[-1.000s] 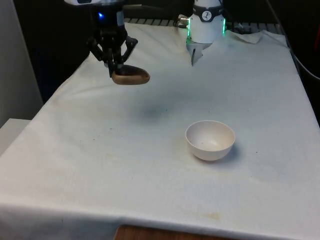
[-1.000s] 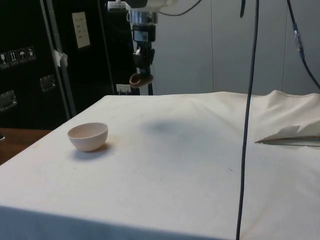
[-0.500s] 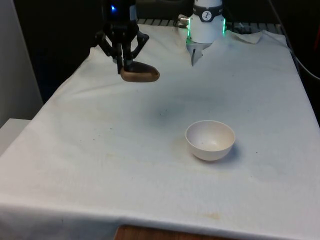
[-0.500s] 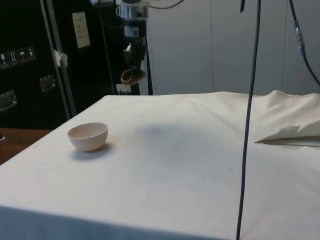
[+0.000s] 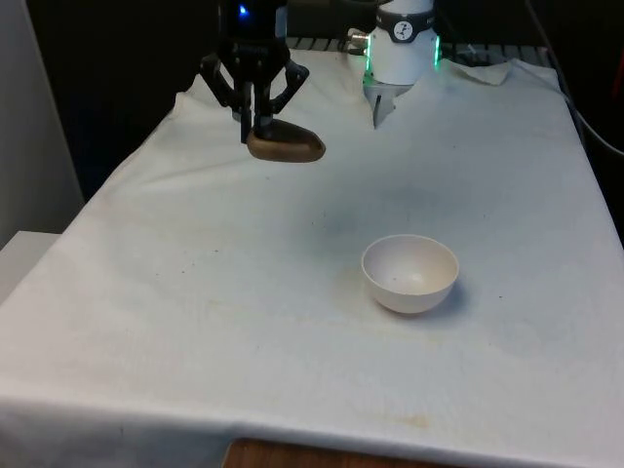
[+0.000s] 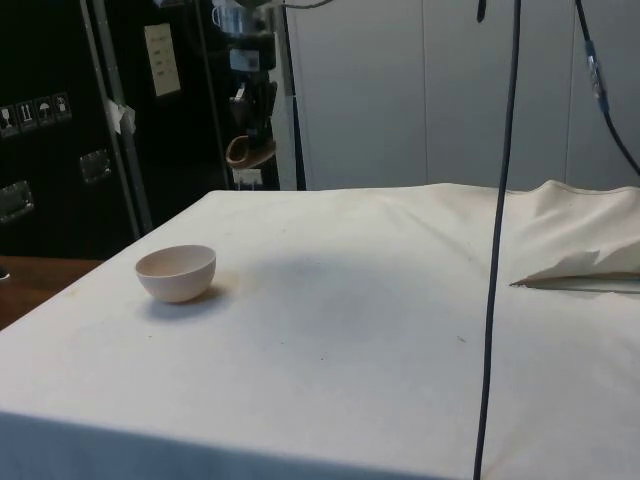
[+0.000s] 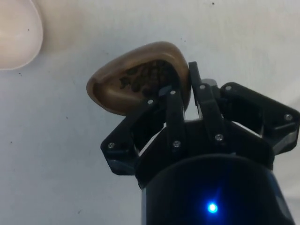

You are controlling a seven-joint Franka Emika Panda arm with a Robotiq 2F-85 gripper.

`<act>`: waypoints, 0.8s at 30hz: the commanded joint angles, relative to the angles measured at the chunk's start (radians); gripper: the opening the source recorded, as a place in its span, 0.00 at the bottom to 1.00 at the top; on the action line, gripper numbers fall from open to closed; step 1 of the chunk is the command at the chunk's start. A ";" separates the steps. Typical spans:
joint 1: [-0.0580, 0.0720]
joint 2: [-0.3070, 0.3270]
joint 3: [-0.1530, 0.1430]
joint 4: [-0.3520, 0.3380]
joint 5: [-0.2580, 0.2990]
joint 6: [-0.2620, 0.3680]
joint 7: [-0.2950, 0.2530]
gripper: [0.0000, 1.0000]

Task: Pour the coffee beans from the cup into the bowl.

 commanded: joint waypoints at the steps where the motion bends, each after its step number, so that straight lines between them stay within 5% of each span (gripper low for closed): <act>1: 0.009 0.003 -0.003 0.008 -0.023 -0.007 0.022 0.12; 4: 0.000 0.000 0.014 0.008 -0.037 0.000 0.033 0.12; 5: 0.009 0.005 0.011 0.016 -0.058 -0.008 0.054 0.12; 13: 0.008 0.014 0.040 0.038 -0.140 -0.009 0.123 0.12; 14: 0.000 0.007 0.047 0.028 -0.131 0.000 0.114 0.12; 15: 0.008 0.016 0.042 0.041 -0.148 -0.009 0.130 0.12; 20: 0.009 0.031 0.058 0.065 -0.198 -0.012 0.172 0.12; 22: 0.000 0.029 0.070 0.062 -0.199 -0.001 0.172 0.12; 24: 0.009 0.041 0.069 0.081 -0.221 -0.014 0.194 0.12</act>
